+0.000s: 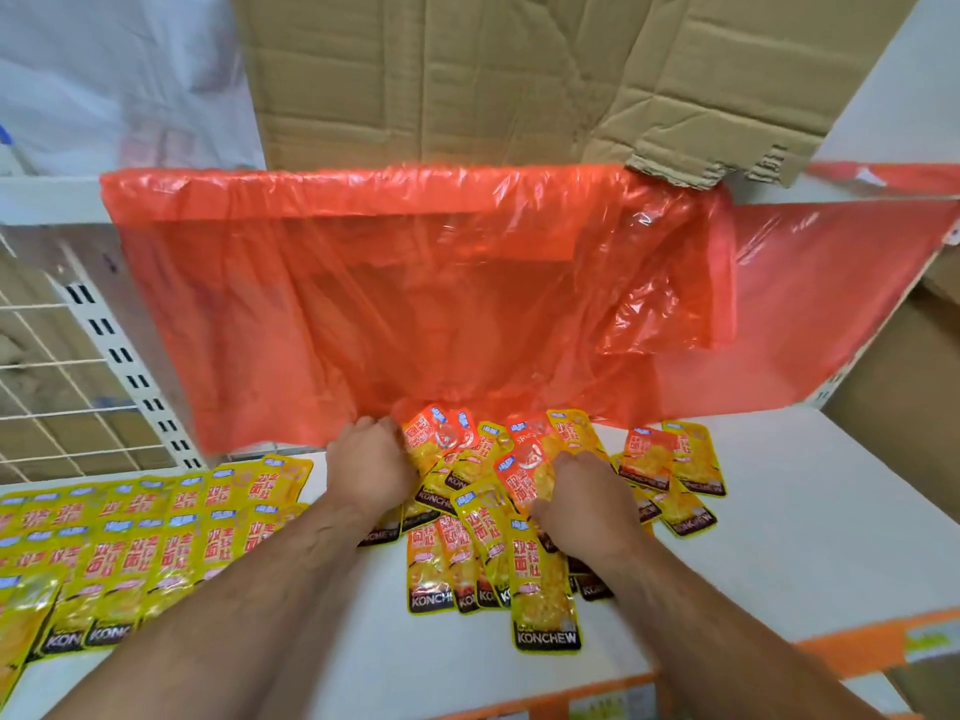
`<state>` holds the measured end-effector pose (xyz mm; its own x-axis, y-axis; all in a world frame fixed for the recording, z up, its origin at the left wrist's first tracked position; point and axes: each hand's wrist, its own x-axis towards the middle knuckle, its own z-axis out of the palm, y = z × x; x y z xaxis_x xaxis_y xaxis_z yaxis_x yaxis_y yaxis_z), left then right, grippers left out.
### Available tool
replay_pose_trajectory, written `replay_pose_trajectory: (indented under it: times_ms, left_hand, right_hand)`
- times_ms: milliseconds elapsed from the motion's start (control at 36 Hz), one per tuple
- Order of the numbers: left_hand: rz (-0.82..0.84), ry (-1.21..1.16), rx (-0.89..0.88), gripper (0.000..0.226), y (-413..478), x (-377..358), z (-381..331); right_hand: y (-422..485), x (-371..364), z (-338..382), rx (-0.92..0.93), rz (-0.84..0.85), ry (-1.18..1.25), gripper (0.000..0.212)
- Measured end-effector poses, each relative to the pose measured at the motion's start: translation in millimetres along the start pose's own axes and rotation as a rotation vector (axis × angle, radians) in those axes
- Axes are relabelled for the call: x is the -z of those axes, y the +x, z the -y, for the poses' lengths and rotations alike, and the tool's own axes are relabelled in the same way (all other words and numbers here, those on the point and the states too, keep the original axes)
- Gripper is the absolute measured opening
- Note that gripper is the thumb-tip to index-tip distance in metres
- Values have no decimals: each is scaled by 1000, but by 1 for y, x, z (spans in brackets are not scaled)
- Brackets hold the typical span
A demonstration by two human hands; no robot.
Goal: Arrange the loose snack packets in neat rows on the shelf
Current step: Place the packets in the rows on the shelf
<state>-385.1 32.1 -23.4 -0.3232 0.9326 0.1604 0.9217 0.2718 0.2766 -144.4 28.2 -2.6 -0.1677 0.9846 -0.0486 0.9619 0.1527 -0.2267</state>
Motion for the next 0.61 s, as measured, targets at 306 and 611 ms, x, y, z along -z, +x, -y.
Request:
replay_pose_trajectory:
  times_ms: [306, 611]
  left_hand:
    - [72, -630, 393, 7, -9, 25, 10]
    - [78, -955, 540, 20, -63, 48, 57]
  right_hand:
    - [12, 9, 6, -133, 15, 817, 52]
    - [0, -29, 73, 21, 192, 1072, 44]
